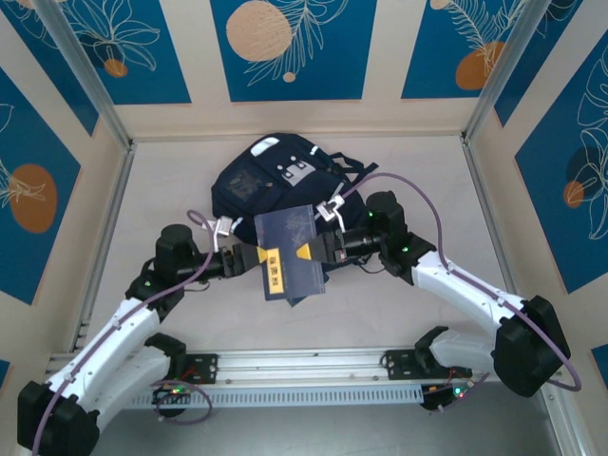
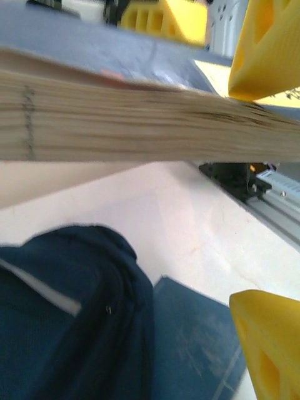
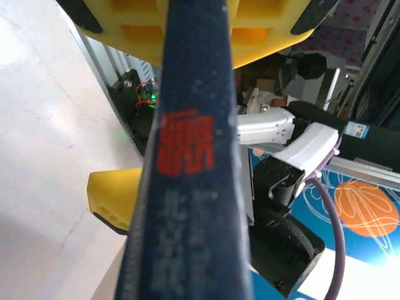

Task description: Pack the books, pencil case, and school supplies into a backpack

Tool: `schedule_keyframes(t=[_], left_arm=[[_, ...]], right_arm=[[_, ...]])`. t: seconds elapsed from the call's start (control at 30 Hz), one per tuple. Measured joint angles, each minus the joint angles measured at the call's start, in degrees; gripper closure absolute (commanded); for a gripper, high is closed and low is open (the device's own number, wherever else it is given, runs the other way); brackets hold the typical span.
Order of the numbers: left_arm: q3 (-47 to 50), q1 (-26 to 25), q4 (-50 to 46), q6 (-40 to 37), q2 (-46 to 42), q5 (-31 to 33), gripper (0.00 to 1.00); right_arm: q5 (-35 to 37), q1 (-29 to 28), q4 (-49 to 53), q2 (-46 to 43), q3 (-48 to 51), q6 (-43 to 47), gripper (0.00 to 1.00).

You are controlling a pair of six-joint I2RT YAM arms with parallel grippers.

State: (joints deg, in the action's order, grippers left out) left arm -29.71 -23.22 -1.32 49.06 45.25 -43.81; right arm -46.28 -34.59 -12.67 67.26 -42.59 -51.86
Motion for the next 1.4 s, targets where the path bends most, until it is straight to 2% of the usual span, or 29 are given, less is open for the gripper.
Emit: schedule_keyframes(t=[0.17, 0.37, 0.53, 0.63, 0.7, 0.9, 1.0, 1.17, 1.2, 1.23, 1.4], left_arm=[[-0.35, -1.51, 4.98, 1.68, 0.22, -2.95, 0.36], [-0.33, -3.15, 10.05, 4.59, 0.31, -3.8, 0.43], [-0.33, -5.44, 13.38, 6.08, 0.7, -3.72, 0.4], [-0.31, -6.78, 14.95, 6.58, 1.36, -3.54, 0.43], [-0.31, -7.72, 15.67, 6.8, 1.68, -3.54, 0.49], [-0.28, -8.48, 15.82, 6.4, 1.7, -2.84, 0.74], [-0.17, -8.55, 15.74, 5.95, 1.7, -2.43, 0.81], [0.15, -8.59, 15.72, 5.75, 1.7, -2.03, 1.0], [0.22, -8.7, 15.76, 5.68, 1.7, -1.99, 1.0], [0.24, -8.7, 15.74, 5.57, 1.7, -1.95, 1.0], [0.9, -8.85, 15.82, 5.75, 0.81, 0.72, 1.0]], right_arm=[[-1.36, 0.68, -0.24, -0.02, 0.52, -0.31, 1.0], [-2.47, 2.14, -1.97, -0.79, 2.78, -1.84, 1.0], [-3.61, 2.32, -2.95, -0.85, 3.3, -2.38, 1.0], [-3.96, 2.54, -2.89, -1.11, 3.56, -2.25, 1.0], [-4.15, 2.62, -2.29, -1.16, 3.56, -1.84, 1.0], [-4.92, 3.93, 0.33, -1.44, 3.61, -0.13, 1.0], [-5.29, 4.5, 1.66, -2.29, 3.61, 0.79, 1.0], [-5.75, 5.07, 2.97, -3.67, 3.63, 1.81, 1.0], [-5.7, 5.11, 3.32, -3.78, 3.63, 2.08, 1.0], [-5.62, 5.14, 3.54, -3.85, 3.63, 2.23, 0.98], [-1.68, 5.31, 2.99, -6.23, 5.57, 1.25, 0.56]])
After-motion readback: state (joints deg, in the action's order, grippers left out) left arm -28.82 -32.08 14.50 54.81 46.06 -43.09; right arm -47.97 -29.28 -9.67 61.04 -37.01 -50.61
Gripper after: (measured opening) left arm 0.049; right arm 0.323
